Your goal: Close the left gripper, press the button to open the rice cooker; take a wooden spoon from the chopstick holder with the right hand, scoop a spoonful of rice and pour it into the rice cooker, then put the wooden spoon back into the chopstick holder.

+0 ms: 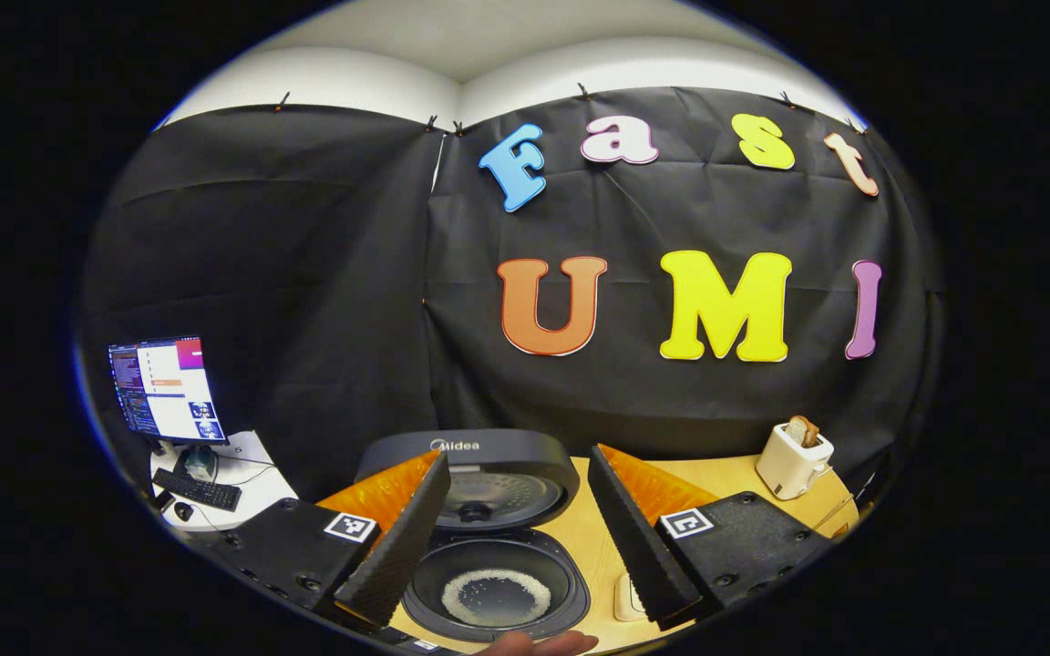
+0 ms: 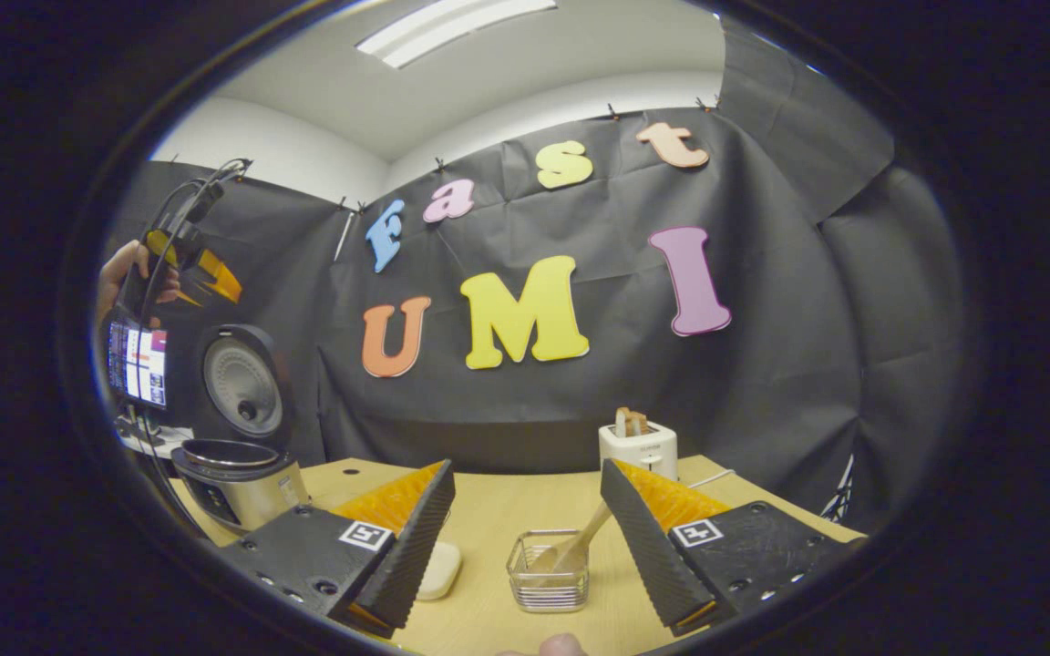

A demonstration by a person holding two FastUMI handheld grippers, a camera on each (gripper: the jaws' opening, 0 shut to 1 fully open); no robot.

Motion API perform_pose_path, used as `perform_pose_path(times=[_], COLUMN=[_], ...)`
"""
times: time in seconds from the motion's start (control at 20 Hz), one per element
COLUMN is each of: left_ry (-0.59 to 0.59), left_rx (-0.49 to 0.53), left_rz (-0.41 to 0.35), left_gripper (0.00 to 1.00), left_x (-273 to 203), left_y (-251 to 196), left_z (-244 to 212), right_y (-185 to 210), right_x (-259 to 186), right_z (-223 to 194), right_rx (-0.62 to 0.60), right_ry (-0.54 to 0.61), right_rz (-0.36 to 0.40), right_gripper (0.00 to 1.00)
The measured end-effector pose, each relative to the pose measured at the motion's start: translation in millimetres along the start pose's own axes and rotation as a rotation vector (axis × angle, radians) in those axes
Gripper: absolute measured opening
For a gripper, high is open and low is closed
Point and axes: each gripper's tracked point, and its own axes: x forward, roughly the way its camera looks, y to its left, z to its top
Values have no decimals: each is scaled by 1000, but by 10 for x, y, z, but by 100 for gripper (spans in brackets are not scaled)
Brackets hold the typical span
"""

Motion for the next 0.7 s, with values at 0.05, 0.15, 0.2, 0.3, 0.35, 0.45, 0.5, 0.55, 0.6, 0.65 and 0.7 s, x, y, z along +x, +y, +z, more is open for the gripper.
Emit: perform_pose_path(times=[0.05, 0.15, 0.2, 0.3, 0.35, 0.45, 0.5, 0.55, 0.6, 0.65, 0.7], left_ry=[11, 20, 36, 99, 125, 182, 208, 218, 231, 249, 273], left_rx=[2, 13, 9, 9, 16, -16, -52, -74, -93, -103, -101], left_rz=[-11, 2, 3, 10, 25, 28, 23, 32, 37, 42, 48], left_gripper=[97, 97, 96, 97, 97, 96, 96, 95, 95, 94, 93], left_x=[58, 211, 296, 478, 561, 727, 763, 820, 886, 922, 934], left_y=[-16, 57, 73, 118, 186, 261, 263, 307, 354, 388, 415], left_z=[74, 228, 249, 209, 182, 104, 64, 53, 23, -28, -89], right_y=[28, 106, 155, 212, 224, 315, 345, 375, 410, 456, 494], right_x=[15, 33, 40, 44, 37, 28, 19, 10, 3, -21, -26], right_z=[-60, -199, -248, -300, -313, -350, -355, -343, -327, -326, -324], right_rx=[3, 10, 14, 14, 16, 1, -13, -22, -26, -27, -31], right_ry=[14, 55, 75, 96, 98, 104, 104, 99, 94, 89, 87], right_rz=[8, 31, 43, 55, 53, 68, 73, 78, 85, 93, 102], right_gripper=[95, 95, 95, 96, 95, 95, 95, 91, 95, 92, 96])
